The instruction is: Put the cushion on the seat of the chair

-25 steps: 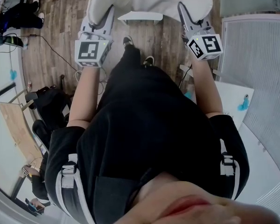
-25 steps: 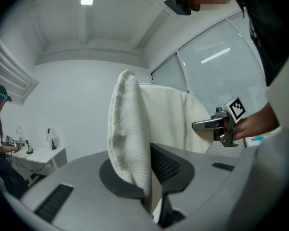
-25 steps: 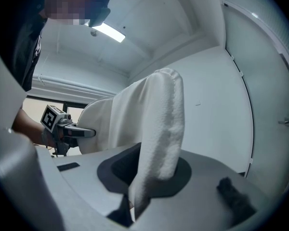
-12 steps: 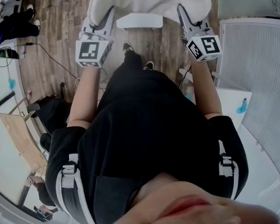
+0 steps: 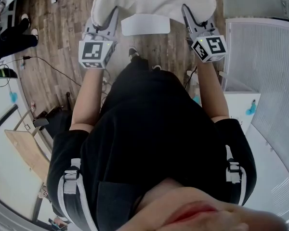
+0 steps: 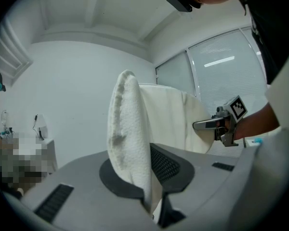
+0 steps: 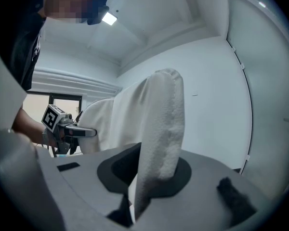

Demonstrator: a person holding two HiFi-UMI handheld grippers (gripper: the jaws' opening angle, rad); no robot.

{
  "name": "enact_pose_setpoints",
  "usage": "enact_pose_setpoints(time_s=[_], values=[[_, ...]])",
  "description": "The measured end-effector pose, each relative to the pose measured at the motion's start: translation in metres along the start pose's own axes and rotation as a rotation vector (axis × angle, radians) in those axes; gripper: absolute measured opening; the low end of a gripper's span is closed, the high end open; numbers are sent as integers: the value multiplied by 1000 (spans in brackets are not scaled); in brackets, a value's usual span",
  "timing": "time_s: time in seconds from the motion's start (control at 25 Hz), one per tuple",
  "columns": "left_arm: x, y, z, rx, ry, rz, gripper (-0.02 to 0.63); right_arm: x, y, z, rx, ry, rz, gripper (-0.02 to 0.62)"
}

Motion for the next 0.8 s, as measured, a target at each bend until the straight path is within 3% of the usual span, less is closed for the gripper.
enact_pose_setpoints(time_s=[0.44,0.8], values=[[-55,-35,41,16,-61,84,54,-56,-34,-26,-62,-35,75,49],[-116,-109,44,69,-39,229,54,-96,-113,-75,-151,20,179,49]])
Point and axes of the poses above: the fingertips, and each gripper's own axes: x backward along the fingers, z to its left, y out of its top, the point moved 1 cm from there along x, backward along the fingers, and after that the axes turned 10 degrees about y, right-handed, at the moved point
